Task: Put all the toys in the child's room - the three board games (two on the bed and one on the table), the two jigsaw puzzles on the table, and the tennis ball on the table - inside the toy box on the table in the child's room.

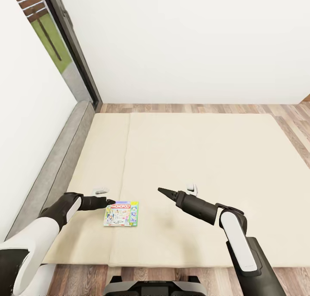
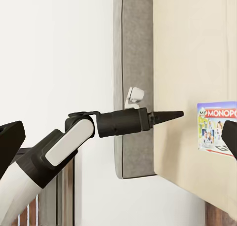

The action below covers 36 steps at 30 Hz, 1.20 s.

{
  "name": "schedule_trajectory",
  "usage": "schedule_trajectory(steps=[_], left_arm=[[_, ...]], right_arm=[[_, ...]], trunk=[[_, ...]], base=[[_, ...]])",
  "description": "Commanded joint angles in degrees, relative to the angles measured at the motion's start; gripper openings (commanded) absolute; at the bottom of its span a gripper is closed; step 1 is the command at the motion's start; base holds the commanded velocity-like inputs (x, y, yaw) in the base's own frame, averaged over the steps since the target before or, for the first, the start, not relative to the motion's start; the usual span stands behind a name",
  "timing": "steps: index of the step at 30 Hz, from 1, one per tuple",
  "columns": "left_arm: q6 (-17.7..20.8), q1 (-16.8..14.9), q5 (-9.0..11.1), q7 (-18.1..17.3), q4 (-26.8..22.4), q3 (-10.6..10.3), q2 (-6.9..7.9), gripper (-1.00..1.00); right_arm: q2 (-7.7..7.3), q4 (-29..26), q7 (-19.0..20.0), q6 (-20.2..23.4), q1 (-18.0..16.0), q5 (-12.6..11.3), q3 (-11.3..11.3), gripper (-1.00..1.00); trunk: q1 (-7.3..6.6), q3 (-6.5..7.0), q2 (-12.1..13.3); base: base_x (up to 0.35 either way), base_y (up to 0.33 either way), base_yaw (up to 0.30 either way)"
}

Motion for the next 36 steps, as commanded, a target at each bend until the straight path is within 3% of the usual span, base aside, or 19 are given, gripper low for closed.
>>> schedule_trajectory(steps=[1, 19, 27, 36], left_arm=[[0.3, 0.0, 0.6, 0.1, -0.1, -0.4, 0.07, 1.00], [-1.9, 0.0, 0.6, 0.0, 0.0, -0.4, 0.08, 1.00], [-2.2, 0.0, 0.7, -0.1, 0.0, -0.4, 0.08, 1.00], [-2.3, 0.0, 0.7, -0.1, 0.0, -0.4, 0.09, 1.00]], right_arm=[[0.04, 0.0, 0.4, 0.2, -0.1, 0.4, -0.1, 1.00], [0.02, -0.4, 1.3, 1.0, 0.0, -0.2, 0.5, 1.00], [0.04, -0.5, 3.8, 1.0, 0.0, -0.5, 5.0, 1.00], [-0.24, -0.5, 4.5, 1.0, 0.1, -0.5, 5.7, 1.00]], trunk=[[0.03, -0.16, -0.1], [0.03, -1.78, -0.1], [0.03, -2.48, -0.1], [0.03, -3.25, -0.1]], base=[[0.000, 0.000, 0.000], [0.000, 0.000, 0.000], [0.000, 0.000, 0.000], [0.000, 0.000, 0.000]])
